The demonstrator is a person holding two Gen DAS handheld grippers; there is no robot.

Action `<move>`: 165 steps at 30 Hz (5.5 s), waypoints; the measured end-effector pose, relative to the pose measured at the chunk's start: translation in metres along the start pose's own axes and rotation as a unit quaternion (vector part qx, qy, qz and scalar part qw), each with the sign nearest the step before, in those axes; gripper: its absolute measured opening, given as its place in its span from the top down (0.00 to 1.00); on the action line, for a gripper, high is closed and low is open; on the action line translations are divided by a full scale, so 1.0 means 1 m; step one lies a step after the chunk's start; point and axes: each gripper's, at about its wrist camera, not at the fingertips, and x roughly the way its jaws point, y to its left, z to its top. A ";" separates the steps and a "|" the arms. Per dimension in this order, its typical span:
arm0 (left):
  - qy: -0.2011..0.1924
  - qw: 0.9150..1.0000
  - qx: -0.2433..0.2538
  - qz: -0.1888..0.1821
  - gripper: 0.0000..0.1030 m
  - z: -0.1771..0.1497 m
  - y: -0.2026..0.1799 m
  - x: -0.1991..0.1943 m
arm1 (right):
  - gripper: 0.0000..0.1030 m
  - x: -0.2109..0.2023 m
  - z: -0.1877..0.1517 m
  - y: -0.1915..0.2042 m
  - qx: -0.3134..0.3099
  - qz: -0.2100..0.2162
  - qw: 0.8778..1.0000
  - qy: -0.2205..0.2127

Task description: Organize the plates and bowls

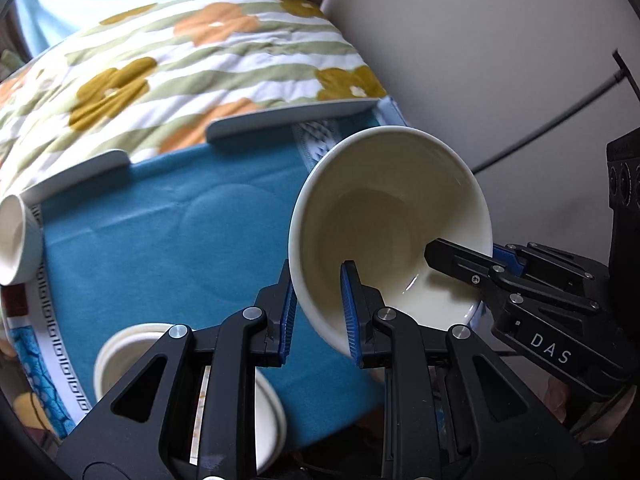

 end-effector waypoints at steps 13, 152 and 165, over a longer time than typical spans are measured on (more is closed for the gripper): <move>0.066 0.997 0.026 0.005 0.82 -0.032 -0.048 0.058 | 0.83 0.018 -0.046 -0.061 0.030 -0.001 0.998 0.050; -0.171 0.937 -0.256 0.167 0.78 -0.052 0.202 -0.089 | 0.82 0.088 0.064 0.204 -0.253 0.160 0.954 -0.014; -0.157 0.969 -0.153 0.118 0.78 -0.051 0.008 -0.059 | 0.82 -0.013 0.017 0.047 -0.183 0.094 0.976 -0.074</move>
